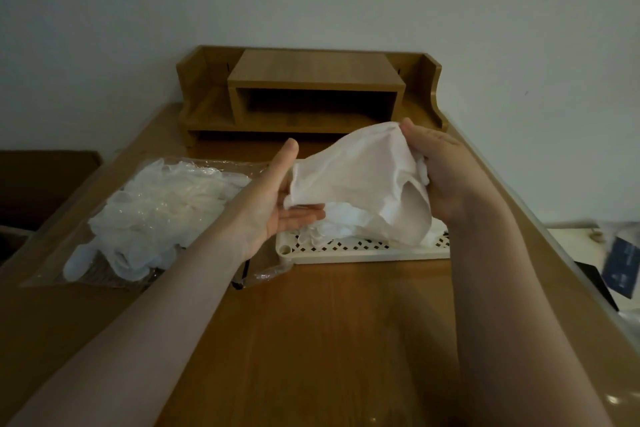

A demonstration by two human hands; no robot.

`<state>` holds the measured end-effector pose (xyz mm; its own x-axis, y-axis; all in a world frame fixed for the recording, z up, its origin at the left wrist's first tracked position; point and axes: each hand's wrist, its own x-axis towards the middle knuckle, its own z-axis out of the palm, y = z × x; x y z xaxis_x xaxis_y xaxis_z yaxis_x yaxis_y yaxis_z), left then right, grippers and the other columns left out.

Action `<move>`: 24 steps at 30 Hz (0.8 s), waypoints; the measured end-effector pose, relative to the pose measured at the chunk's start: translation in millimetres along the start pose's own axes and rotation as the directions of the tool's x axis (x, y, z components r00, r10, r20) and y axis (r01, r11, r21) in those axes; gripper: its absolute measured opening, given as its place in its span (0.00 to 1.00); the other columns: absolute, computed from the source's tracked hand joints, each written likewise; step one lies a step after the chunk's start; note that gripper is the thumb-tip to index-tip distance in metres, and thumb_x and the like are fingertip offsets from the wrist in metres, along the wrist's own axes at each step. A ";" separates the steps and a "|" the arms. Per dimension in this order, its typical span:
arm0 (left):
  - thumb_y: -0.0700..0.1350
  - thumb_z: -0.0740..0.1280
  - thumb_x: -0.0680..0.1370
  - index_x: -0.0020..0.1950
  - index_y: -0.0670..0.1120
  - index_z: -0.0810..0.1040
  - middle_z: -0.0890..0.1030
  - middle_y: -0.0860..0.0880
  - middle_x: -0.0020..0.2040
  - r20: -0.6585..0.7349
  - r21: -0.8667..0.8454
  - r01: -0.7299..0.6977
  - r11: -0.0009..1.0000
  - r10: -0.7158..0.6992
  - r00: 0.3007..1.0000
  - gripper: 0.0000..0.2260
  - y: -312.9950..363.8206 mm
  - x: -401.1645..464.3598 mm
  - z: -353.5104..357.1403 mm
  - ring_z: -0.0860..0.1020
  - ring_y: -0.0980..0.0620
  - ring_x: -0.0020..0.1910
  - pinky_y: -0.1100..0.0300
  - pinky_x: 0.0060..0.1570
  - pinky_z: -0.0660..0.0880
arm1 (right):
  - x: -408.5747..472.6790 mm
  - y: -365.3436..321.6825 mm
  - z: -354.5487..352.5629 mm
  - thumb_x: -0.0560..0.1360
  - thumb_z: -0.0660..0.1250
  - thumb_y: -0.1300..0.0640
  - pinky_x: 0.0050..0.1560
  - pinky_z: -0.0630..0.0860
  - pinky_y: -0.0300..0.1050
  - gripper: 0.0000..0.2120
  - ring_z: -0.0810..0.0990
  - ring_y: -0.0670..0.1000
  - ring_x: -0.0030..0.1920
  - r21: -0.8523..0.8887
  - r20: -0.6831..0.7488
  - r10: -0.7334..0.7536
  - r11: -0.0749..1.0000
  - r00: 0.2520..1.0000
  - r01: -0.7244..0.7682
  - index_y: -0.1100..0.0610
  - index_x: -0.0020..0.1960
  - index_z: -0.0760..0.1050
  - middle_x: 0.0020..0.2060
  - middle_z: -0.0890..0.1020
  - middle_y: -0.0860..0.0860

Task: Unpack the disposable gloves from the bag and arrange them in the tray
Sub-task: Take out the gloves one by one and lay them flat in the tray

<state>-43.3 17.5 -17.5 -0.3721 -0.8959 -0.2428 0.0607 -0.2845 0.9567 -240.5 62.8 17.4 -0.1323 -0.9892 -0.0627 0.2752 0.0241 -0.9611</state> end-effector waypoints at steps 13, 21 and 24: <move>0.51 0.69 0.71 0.57 0.48 0.80 0.80 0.48 0.54 0.012 -0.131 -0.294 0.947 0.298 0.955 0.16 5.4 6.7 -7.5 0.77 0.49 0.55 0.55 0.59 0.71 | 2.6 -12.6 -37.6 0.75 0.66 0.58 0.34 0.80 0.42 0.11 0.83 0.52 0.39 -0.352 0.352 0.137 0.936 0.926 -0.005 0.63 0.54 0.75 0.43 0.82 0.56; 0.49 0.69 0.65 0.40 0.49 0.83 0.80 0.52 0.40 0.322 -0.074 -0.276 0.958 0.285 0.903 0.07 17.2 11.8 7.5 0.79 0.55 0.41 0.64 0.39 0.75 | 10.2 -37.0 -80.7 0.71 0.62 0.63 0.34 0.80 0.45 0.14 0.81 0.56 0.37 -0.556 0.277 0.364 0.815 0.889 -0.161 0.68 0.51 0.80 0.44 0.81 0.63; 0.45 0.66 0.74 0.42 0.49 0.84 0.81 0.52 0.41 0.285 0.053 -0.298 0.953 0.272 0.919 0.07 18.2 16.3 21.1 0.79 0.53 0.42 0.61 0.41 0.76 | 14.0 -46.9 -88.2 0.78 0.61 0.63 0.35 0.80 0.43 0.14 0.83 0.53 0.37 -0.629 0.149 0.322 0.761 0.935 -0.162 0.58 0.41 0.84 0.41 0.84 0.56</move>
<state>-67.8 4.9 -0.6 -0.5897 -0.8034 0.0823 0.1199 0.0138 0.9927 -339.2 60.6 37.9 0.1069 -0.9386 -0.3280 -0.3681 0.2691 -0.8900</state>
